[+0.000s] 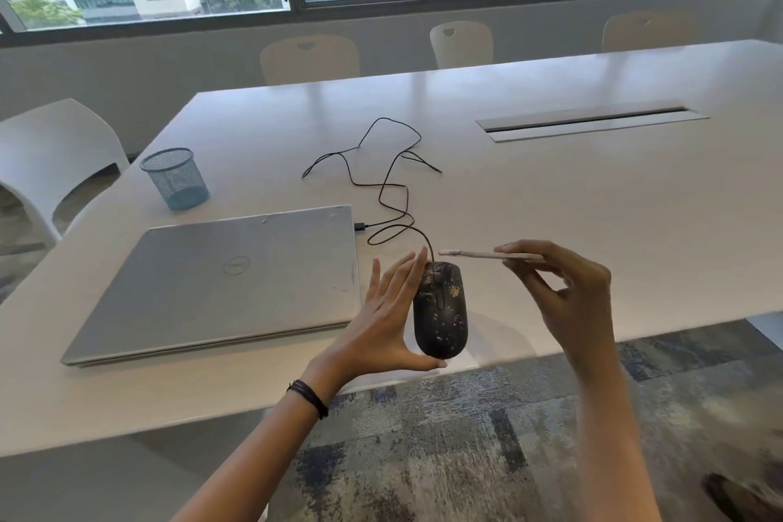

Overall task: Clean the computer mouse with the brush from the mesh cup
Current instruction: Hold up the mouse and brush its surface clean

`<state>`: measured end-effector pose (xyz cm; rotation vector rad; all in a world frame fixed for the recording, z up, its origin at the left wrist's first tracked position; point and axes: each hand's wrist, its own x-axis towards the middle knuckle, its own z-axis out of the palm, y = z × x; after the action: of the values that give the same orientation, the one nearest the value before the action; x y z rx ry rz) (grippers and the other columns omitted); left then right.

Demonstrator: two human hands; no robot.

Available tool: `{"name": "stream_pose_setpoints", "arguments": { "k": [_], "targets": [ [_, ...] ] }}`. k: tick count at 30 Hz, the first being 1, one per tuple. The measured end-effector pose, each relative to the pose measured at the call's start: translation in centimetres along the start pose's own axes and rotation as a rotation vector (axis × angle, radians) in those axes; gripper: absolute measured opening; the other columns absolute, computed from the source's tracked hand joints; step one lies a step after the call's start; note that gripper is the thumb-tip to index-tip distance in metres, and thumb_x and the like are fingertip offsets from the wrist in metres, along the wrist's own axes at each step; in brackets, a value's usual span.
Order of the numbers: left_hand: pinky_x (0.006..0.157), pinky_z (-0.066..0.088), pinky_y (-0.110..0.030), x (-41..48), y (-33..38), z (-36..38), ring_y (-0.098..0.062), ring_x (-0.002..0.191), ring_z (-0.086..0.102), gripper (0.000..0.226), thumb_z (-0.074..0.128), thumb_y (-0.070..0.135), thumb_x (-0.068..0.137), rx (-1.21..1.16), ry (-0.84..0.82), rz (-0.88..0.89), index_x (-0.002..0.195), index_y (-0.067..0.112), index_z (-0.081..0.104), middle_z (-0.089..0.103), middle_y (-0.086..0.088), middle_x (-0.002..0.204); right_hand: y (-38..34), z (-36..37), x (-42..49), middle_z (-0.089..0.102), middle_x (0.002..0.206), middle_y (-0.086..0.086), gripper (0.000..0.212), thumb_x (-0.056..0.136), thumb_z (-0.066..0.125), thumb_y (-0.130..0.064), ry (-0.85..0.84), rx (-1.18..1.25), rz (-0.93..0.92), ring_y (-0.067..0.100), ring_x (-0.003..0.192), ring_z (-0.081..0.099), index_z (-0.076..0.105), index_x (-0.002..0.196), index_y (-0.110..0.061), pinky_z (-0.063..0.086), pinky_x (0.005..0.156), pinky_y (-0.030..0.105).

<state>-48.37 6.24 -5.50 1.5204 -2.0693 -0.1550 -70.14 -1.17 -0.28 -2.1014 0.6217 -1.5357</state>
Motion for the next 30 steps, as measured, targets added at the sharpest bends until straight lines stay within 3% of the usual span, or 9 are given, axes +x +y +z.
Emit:
{"name": "stream_pose_setpoints", "arguments": {
  "k": [12,23,30],
  "targets": [
    [0.115,-0.013,-0.053,-0.9,-0.5,-1.3,-0.016,0.146,0.000,0.132,0.074,0.062,0.063,-0.024,-0.049,0.020,0.146,0.022,-0.021,0.011,-0.005,0.156,-1.4,0.6,-1.1,0.073,0.093,-0.008,0.015,0.079,0.070,-0.009,-0.144,0.000,0.024,0.002,0.091,0.070,0.073,0.094,-0.010,0.053,0.082,0.017],
    [0.114,-0.020,-0.047,-1.6,-0.5,-1.6,-0.020,0.146,0.004,0.132,0.075,0.060,0.065,-0.023,-0.069,0.023,0.146,0.020,-0.021,0.014,-0.007,0.154,-2.6,0.8,-1.1,0.073,0.095,-0.007,0.017,0.080,0.069,-0.006,-0.135,0.017,0.024,0.002,0.094,0.069,0.070,0.095,-0.014,0.052,0.083,0.016],
    [0.114,-0.017,-0.049,-1.9,-0.1,-1.6,-0.018,0.146,0.004,0.134,0.074,0.063,0.063,-0.019,-0.064,0.045,0.146,0.019,-0.021,0.015,-0.006,0.154,-3.9,1.5,-1.6,0.072,0.093,-0.011,0.015,0.082,0.068,-0.010,0.000,-0.030,0.056,0.001,0.091,0.069,0.068,0.097,-0.015,0.054,0.082,0.019]
  ]
}}
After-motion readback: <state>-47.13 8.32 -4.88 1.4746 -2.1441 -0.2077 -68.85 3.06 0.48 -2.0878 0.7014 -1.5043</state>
